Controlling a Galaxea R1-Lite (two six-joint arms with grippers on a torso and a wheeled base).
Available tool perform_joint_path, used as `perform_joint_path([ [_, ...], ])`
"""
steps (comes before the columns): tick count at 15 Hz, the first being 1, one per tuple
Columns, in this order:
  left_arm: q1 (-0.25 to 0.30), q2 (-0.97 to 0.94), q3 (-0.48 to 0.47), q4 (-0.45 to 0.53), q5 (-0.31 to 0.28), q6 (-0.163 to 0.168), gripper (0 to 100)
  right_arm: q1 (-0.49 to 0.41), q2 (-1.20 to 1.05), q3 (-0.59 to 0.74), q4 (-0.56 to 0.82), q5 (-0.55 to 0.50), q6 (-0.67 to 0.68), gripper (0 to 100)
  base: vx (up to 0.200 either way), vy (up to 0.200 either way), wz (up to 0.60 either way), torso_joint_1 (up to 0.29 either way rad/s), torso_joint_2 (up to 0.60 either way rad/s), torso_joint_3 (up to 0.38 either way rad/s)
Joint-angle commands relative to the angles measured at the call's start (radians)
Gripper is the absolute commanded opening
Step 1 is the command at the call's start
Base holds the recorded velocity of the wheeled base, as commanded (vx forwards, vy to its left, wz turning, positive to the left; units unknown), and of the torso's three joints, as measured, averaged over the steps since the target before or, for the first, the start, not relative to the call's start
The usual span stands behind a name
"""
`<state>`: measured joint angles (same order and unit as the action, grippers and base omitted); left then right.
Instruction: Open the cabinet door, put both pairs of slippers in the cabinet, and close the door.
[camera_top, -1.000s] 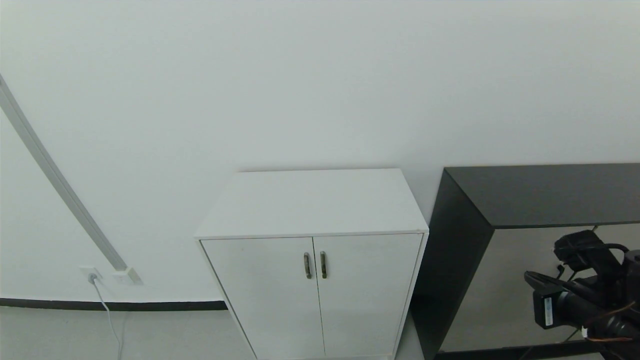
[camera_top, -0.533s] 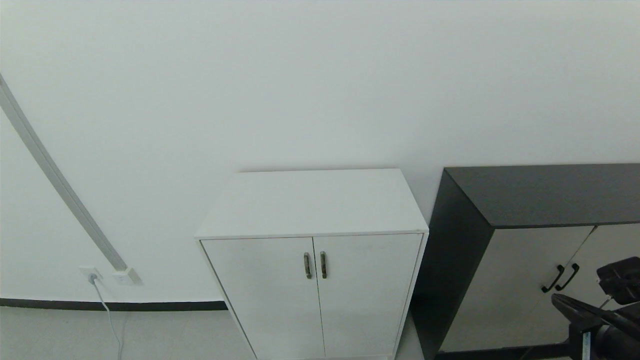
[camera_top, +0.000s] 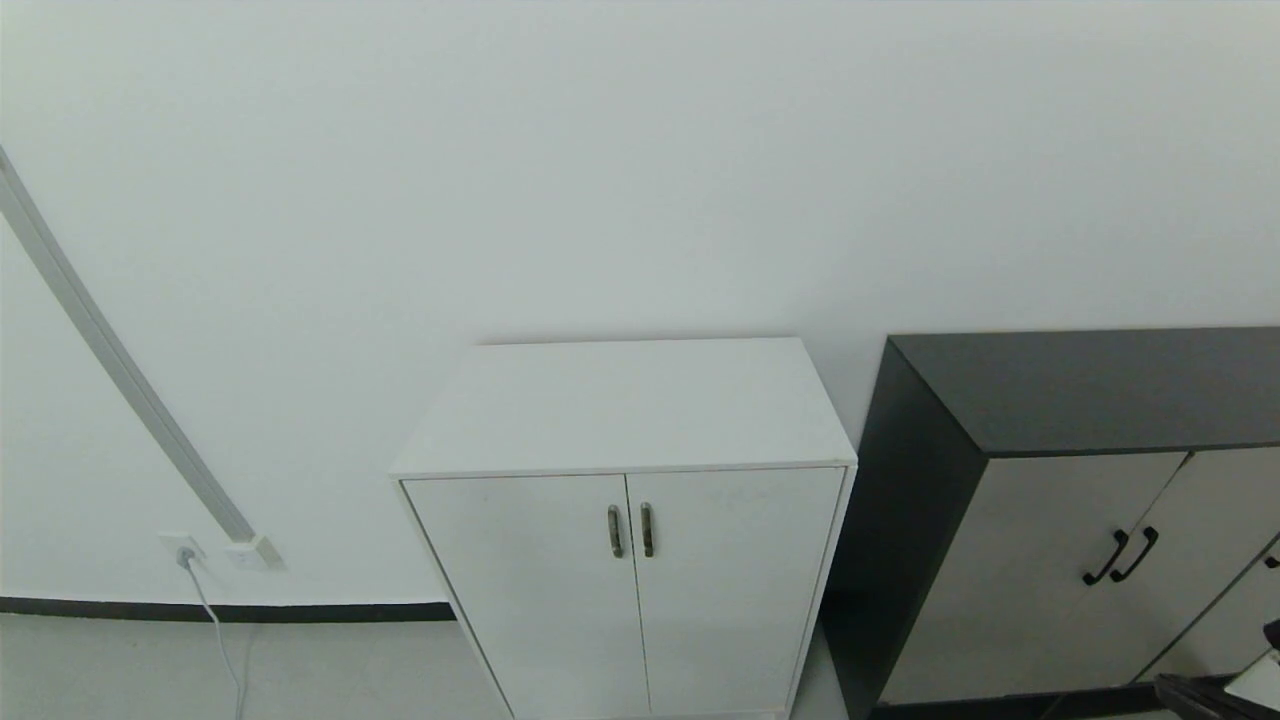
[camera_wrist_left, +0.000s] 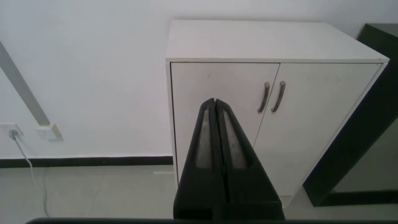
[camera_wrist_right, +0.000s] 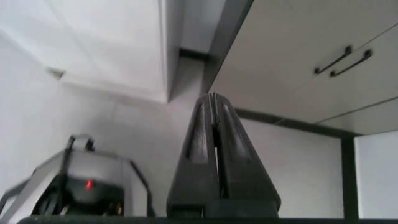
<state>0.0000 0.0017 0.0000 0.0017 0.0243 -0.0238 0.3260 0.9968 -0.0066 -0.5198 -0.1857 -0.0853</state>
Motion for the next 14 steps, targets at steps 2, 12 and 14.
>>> perform_joint_path([
  [2, 0.000, 0.000, 0.000, 0.000, 0.000, -0.001, 0, 0.002, -0.141, -0.001, 0.098, 0.037, -0.001, 0, 0.000, 0.000, 0.00, 0.000, 0.00, 0.000],
  [12, 0.000, 0.000, 0.000, 0.000, 0.000, -0.001, 0, 0.005, -0.356, 0.005, 0.389, 0.120, -0.001, 0, 0.000, 0.000, 0.00, 0.000, 0.00, 0.000],
  [14, 0.002, 0.000, 0.000, 0.000, 0.000, -0.001, 0, 0.005, -0.385, 0.005, 0.408, 0.152, -0.001, 0, 0.000, 0.000, 0.00, 0.000, 0.00, 0.000],
])
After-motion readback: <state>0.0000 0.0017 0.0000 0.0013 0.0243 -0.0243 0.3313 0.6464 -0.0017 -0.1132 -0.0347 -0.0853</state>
